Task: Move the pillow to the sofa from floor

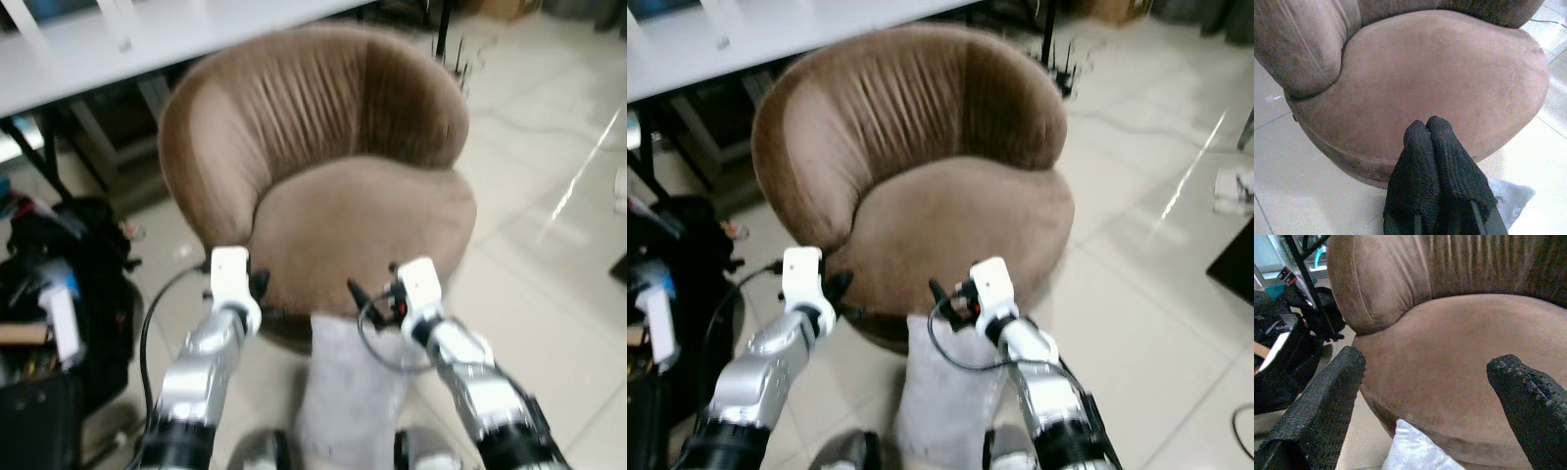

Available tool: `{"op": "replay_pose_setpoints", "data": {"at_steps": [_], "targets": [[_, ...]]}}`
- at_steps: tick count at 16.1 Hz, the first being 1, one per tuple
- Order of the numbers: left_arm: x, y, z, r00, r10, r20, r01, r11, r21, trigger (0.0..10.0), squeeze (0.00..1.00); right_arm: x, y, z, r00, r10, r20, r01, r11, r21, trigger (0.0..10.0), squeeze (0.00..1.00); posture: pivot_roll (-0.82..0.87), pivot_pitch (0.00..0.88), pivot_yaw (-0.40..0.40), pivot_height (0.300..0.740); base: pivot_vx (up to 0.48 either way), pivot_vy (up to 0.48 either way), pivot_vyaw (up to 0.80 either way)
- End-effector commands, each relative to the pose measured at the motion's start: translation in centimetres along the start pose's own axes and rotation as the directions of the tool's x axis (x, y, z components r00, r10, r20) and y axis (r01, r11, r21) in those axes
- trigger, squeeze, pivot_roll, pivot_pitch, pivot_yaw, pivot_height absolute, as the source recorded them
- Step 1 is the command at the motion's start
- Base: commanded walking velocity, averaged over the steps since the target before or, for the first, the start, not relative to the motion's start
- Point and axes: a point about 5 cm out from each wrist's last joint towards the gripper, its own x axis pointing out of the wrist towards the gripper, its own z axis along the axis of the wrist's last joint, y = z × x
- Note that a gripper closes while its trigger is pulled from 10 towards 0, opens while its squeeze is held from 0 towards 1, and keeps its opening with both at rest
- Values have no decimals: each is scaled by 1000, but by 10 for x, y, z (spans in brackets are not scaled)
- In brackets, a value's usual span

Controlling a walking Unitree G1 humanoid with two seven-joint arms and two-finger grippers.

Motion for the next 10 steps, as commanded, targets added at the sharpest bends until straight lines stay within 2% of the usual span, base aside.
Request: {"op": "replay_pose_setpoints", "data": {"at_steps": [1, 3, 5, 6, 10], "targets": [[0, 3, 1, 1000, 12, 1, -12, 1000, 20, 10000, 0, 2, 1, 2, 1000, -5, 13, 5, 1000, -2, 10000, 0, -140, 0, 112, 740, 0, 0, 0], [1, 2, 1, 1000, 25, 10, -25, 999, 27, 10000, 0, 1, 0, 2, 1000, -4, 12, 5, 1000, -23, 10000, 0, -140, 0, 107, 740, 0, 0, 0], [-2, 5, 4, 996, 68, 52, -73, 993, 96, 10000, 0, 1, -1, 1, 1000, -3, 7, 3, 1000, -29, 10000, 0, -139, 0, 102, 740, 0, 0, 0], [-1, 6, 4, 996, 72, 51, -74, 996, 50, 10000, 0, 1, 0, 0, 1000, 10, 2, -10, 999, -34, 10000, 0, -138, 0, 100, 740, 0, 0, 0], [-1, 2, 3, 996, 67, 65, -70, 997, 43, 10000, 0, 0, 2, -3, 999, 34, -12, -35, 998, -50, 10000, 0, -135, 0, 91, 740, 0, 0, 0]]}}
